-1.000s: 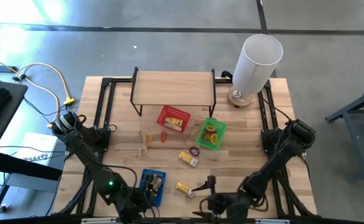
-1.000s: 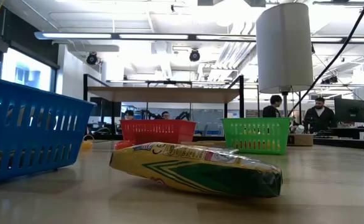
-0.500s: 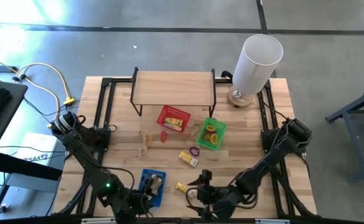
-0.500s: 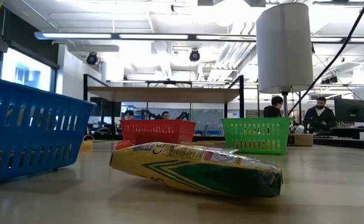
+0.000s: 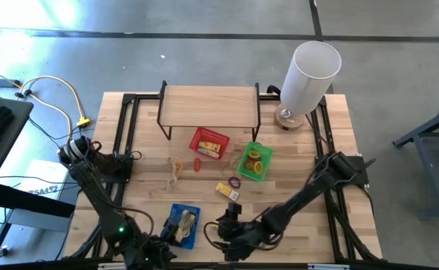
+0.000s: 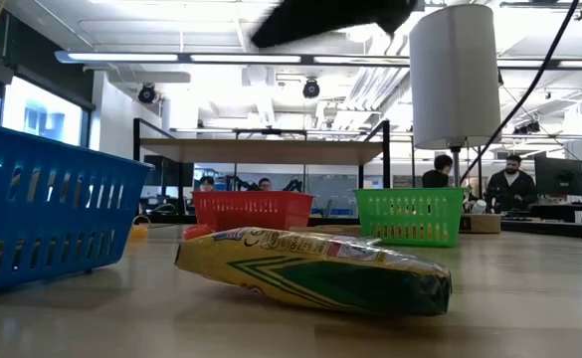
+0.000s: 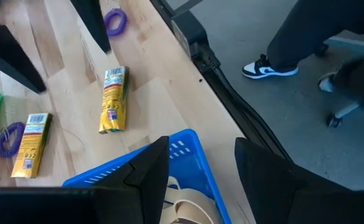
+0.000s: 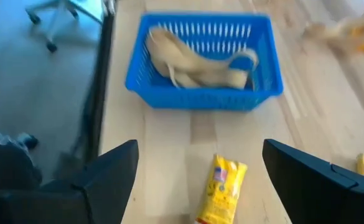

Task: Pick & Place Office Desk Supplies
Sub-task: Put the yellow crayon box into the red bin

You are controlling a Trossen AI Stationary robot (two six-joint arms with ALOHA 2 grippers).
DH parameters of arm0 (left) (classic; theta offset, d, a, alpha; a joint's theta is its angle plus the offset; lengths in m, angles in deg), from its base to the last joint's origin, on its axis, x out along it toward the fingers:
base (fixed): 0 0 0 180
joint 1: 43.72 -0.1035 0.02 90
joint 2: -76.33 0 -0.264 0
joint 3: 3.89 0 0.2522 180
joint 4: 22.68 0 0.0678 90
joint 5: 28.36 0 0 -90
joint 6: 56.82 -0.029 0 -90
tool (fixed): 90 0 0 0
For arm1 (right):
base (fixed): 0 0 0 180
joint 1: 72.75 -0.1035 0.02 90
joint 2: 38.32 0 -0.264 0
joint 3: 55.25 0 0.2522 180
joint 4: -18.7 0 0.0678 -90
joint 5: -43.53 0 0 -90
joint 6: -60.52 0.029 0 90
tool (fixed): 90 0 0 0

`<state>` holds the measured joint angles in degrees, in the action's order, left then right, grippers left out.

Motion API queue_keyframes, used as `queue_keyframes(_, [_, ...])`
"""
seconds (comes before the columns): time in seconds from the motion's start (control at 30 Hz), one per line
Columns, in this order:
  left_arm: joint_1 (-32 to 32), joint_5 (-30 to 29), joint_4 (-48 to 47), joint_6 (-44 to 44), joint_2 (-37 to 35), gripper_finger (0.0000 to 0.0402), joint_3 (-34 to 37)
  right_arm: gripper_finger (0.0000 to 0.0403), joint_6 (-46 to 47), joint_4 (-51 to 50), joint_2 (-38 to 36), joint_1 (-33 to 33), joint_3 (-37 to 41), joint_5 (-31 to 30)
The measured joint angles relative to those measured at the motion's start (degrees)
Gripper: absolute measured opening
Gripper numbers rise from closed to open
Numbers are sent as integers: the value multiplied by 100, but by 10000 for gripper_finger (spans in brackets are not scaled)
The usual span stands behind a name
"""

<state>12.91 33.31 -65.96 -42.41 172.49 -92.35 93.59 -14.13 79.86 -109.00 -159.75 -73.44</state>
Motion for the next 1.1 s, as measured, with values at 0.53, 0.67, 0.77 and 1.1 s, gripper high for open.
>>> queue_keyframes(0.53, [25, 0, 59, 304, 0, 174, -2, 331, 434, -463, 793, 20, 24, 143])
queue_keyframes(0.67, [25, 3, 58, 321, 8, 174, -2, 331, 588, -593, 919, 98, 24, 133])
queue_keyframes(0.77, [25, 2, 131, 299, 13, 174, -2, 331, 638, -686, 971, 183, 24, 153])
queue_keyframes(1.1, [-31, 2, 288, -91, 17, 174, -2, 277, 991, -729, 965, 261, 69, 612])
